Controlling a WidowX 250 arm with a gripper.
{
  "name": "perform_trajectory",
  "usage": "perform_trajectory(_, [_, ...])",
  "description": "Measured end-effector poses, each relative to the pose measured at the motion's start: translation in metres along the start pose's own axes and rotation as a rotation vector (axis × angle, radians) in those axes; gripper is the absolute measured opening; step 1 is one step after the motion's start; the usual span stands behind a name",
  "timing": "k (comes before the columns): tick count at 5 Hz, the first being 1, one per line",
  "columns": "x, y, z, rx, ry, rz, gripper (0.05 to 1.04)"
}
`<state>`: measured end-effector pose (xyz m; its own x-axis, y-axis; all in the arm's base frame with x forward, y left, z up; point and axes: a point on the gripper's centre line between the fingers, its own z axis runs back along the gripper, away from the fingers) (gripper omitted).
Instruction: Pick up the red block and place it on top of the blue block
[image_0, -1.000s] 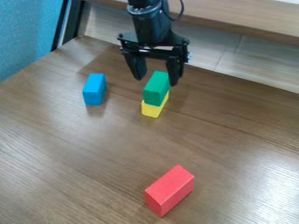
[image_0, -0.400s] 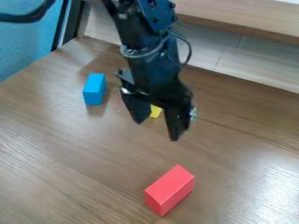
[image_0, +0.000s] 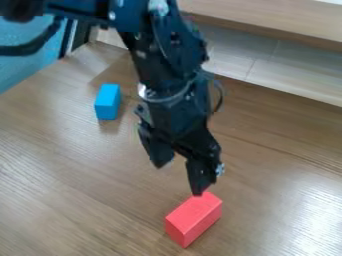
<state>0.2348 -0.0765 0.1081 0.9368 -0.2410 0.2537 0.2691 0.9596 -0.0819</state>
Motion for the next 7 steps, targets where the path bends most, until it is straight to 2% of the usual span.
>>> perform_trajectory(3, [-0.011, 0.002, -0.030, 0.052, 0.065, -0.023, 1.000])
perform_trajectory(7, [-0.026, -0.007, -0.055, 0.060, 0.127, -0.081, 1.000])
